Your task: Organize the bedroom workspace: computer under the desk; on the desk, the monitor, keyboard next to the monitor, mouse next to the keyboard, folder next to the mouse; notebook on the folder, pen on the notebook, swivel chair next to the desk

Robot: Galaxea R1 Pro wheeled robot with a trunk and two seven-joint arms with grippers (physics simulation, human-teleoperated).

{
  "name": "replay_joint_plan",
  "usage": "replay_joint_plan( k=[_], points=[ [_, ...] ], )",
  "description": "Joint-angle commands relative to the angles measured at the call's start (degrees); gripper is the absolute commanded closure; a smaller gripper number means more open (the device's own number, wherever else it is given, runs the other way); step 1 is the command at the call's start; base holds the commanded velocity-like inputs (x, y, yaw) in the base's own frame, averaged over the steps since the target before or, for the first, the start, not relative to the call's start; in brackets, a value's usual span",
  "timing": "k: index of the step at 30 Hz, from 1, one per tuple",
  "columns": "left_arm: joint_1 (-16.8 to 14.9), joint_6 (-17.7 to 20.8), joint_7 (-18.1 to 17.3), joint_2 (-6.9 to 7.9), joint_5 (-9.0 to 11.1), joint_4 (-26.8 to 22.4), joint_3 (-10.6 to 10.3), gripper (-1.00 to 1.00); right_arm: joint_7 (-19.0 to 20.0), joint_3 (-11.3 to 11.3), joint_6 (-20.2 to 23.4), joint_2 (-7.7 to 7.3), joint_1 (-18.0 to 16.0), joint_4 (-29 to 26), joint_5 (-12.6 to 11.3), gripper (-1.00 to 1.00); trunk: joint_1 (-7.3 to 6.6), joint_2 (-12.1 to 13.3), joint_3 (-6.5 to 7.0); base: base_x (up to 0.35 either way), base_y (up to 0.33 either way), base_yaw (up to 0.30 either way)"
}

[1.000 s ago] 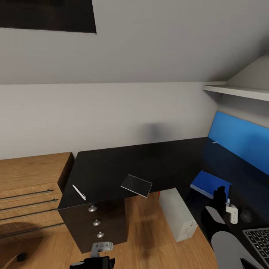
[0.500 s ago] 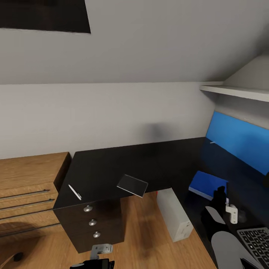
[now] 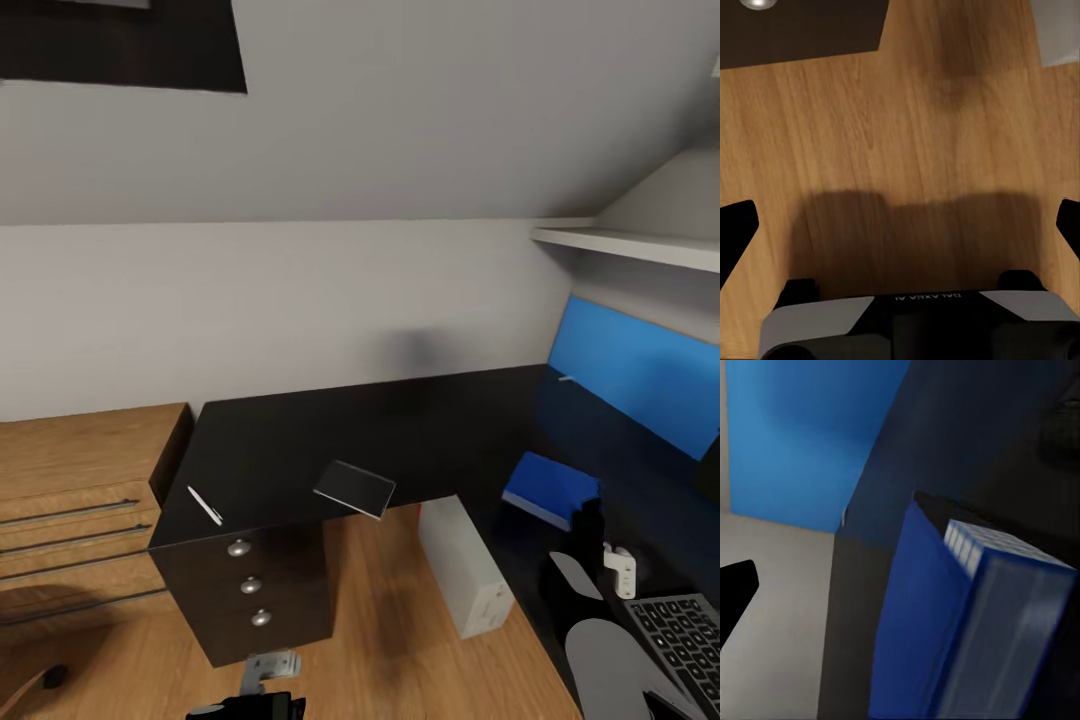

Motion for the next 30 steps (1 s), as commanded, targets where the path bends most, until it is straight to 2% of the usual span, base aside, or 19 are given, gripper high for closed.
replay_joint_plan(
  k=[1,11,20,22,23,24,26,28,29,30],
  points=[
    [0.0,0.2,0.5,0.01,0.6,-0.1,-0.1,-1.0,0.5,-0.1,-0.1,0.01,-0.1,0.0,-0.6,-1.0,-0.03,0.0,-0.06,-0.302,0.0,0.0],
    [0.0,0.2,0.5,0.01,0.6,-0.1,0.0,-1.0,0.5,0.0,-0.1,0.15,-0.1,0.1,-0.6,-1.0,-0.03,0.0,-0.06,-0.225,0.0,0.0],
    [0.0,0.1,0.8,-0.06,0.5,0.0,-0.2,-1.0,0.9,0.2,0.5,0.25,-0.1,-0.1,-0.5,-1.0,-0.03,0.0,-0.06,-0.044,0.0,0.0],
    [0.0,0.1,0.8,-0.07,0.5,0.0,-0.2,-1.0,0.9,1.2,0.8,0.3,-0.1,-0.2,-0.1,-1.0,-0.03,0.0,-0.06,-0.002,0.0,0.0],
    [0.0,0.1,0.9,-0.07,0.5,0.0,-0.3,-1.0,0.9,2.5,1.0,0.35,-0.1,-0.2,0.4,-1.0,-0.03,0.0,-0.06,-0.001,0.0,0.0],
    [0.0,0.1,0.9,-0.08,0.5,0.1,-0.3,-1.0,1.1,5.2,1.1,0.44,0.0,-0.2,1.5,-1.0,-0.03,0.0,-0.06,0.0,0.0,0.0],
    [0.0,0.0,0.9,-0.08,0.5,0.7,-0.5,-1.0,1.7,8.6,1.2,0.57,0.1,-0.6,2.6,-1.0,-0.03,0.0,-0.06,0.0,0.0,0.0],
    [0.0,0.0,1.0,-0.12,0.4,1.5,-0.6,-1.0,2.7,11.0,1.3,1.08,0.3,-2.2,3.1,-1.0,-0.03,0.0,-0.06,0.0,0.0,0.0],
    [0.0,0.0,1.0,-0.13,0.4,1.6,-0.6,-1.0,2.8,11.5,1.3,1.38,0.4,-2.8,3.2,-1.0,-0.03,0.0,-0.06,0.0,0.0,0.0],
    [0.0,0.0,1.0,-0.14,0.4,1.8,-0.7,-1.0,3.1,12.4,1.3,2.12,0.7,-4.0,3.3,-1.0,-0.03,0.0,-0.06,0.0,0.0,0.0]
  ],
)
